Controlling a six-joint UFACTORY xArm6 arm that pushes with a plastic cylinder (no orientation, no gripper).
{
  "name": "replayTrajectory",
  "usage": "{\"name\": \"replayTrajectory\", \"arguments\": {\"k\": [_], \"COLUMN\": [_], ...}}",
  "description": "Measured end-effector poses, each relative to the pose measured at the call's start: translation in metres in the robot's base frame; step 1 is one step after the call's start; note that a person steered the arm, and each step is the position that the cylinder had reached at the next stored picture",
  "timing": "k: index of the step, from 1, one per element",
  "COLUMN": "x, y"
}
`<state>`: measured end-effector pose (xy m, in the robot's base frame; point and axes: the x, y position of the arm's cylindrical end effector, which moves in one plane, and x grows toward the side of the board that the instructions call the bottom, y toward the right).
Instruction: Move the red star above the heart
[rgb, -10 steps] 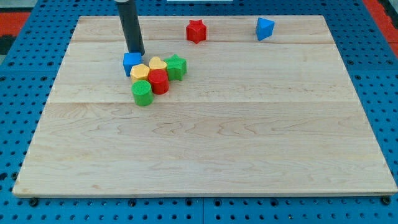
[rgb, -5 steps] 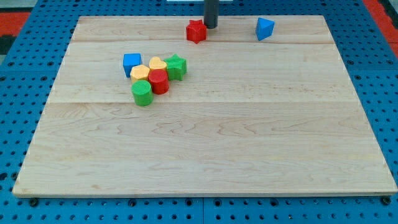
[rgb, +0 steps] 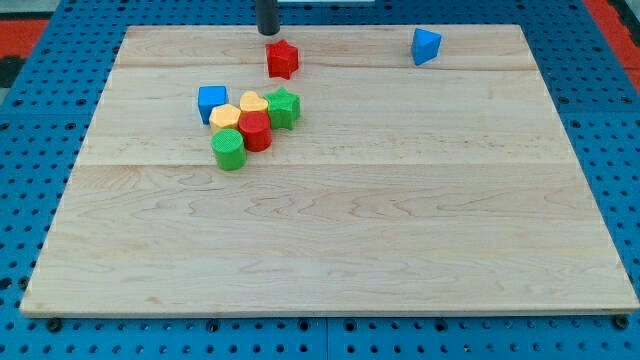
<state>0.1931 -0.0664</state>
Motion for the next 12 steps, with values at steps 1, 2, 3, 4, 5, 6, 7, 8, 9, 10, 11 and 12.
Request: {"name": "replayTrajectory", "arguments": {"k": [1,2,3,4,5,6,7,8,9,10,11,12], "x": [0.000,0.018,0.050,0.073,0.089,0.081,0.038,0.049,0.077,0.091,0.092,0.108], "y": [0.021,0.035,0.034,0.031,0.017,0.003,0.002,-0.020,-0.025,-0.019,-0.007,0.003]}}
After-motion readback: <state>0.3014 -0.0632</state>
